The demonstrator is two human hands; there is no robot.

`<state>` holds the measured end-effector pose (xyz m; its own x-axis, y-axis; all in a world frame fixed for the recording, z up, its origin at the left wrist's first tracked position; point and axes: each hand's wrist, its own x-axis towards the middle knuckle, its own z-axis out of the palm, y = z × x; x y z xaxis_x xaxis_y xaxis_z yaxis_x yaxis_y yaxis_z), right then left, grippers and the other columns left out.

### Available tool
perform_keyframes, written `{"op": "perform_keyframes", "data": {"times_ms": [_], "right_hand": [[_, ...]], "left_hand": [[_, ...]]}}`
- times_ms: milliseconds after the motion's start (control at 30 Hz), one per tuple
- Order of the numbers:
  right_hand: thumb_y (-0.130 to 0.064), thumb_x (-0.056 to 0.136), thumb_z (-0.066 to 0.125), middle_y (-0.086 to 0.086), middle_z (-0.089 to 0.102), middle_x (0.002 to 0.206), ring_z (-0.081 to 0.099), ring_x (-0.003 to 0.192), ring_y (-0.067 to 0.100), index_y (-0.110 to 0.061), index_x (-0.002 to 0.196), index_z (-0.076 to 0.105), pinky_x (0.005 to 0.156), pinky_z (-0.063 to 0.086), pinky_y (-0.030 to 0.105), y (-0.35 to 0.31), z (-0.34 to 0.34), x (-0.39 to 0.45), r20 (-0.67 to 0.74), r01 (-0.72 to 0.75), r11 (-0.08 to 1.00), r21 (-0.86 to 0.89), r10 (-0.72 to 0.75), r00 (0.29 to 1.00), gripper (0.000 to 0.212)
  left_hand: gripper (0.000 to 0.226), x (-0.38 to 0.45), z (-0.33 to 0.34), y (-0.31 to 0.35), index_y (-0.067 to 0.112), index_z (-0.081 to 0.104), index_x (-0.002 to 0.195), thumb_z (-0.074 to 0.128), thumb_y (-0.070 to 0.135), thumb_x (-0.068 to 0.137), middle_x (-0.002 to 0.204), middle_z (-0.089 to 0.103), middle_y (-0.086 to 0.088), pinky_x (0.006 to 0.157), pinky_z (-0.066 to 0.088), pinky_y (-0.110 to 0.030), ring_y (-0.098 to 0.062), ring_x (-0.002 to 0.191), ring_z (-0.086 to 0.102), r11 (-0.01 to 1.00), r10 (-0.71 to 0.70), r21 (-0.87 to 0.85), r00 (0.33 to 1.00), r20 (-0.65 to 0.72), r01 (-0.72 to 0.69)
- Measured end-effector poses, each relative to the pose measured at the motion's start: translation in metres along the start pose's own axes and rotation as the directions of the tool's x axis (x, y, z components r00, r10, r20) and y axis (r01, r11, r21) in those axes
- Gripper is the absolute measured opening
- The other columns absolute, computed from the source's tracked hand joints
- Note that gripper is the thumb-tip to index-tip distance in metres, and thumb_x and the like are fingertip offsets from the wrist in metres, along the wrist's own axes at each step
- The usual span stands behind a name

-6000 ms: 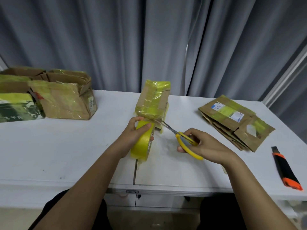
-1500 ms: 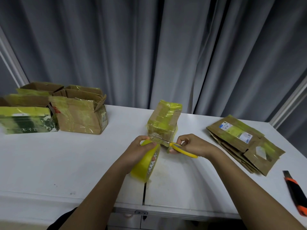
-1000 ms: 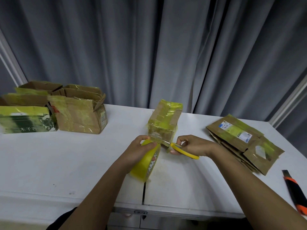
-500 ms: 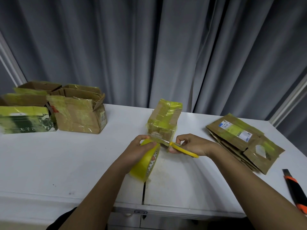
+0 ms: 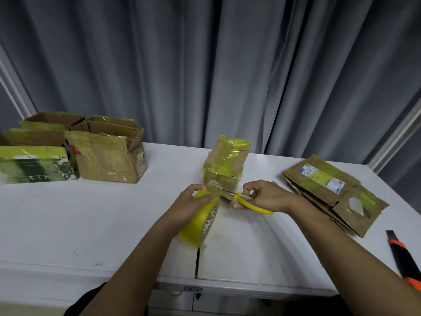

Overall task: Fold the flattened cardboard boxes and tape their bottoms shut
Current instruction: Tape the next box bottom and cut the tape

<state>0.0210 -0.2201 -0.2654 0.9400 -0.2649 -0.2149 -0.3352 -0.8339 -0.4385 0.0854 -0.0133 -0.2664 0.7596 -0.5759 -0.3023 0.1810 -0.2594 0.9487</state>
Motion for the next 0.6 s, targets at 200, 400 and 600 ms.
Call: {"op": "perform_keyframes", "data": {"times_ms": [200,400,600], "right_hand": [[-0.071,0.071,0.065,-0.008,0.054,0.079,0.049,0.084,0.018,-0.023,0.080,0.051,0.081,0.035,0.030,-0.0024,-0.0032,-0.0045,0.044,-0.027,0.999,-0.035,0.028,0.999,0.051],[-0.076,0.075,0.054,-0.009,0.053,0.086,0.047,0.088,0.018,-0.023,0.085,0.046,0.092,0.029,0.039,-0.0050,-0.0017,-0.0032,0.121,-0.023,0.997,-0.071,0.031,0.992,0.054],[-0.071,0.069,0.065,-0.008,0.052,0.073,0.046,0.075,0.013,-0.020,0.074,0.051,0.083,0.037,0.030,-0.0008,-0.0025,-0.0034,0.075,0.001,1.000,0.029,-0.003,0.997,0.054]], "left_hand": [[0.033,-0.0003,0.0003,-0.0006,0.019,0.048,0.124,0.057,0.026,0.093,0.085,0.056,0.004,0.038,0.042,-0.011,0.004,0.041,0.059,1.000,0.005,-0.007,1.000,0.002,-0.005],[0.030,0.0004,0.0005,-0.0008,0.020,0.050,0.121,0.058,0.024,0.093,0.084,0.057,0.003,0.038,0.043,-0.011,0.002,0.041,0.059,1.000,0.012,-0.024,1.000,-0.004,-0.012],[0.030,0.0028,-0.0010,-0.0028,0.020,0.050,0.120,0.058,0.025,0.092,0.085,0.058,0.004,0.038,0.043,-0.010,0.003,0.042,0.059,1.000,0.010,-0.009,1.000,0.007,-0.010]]}}
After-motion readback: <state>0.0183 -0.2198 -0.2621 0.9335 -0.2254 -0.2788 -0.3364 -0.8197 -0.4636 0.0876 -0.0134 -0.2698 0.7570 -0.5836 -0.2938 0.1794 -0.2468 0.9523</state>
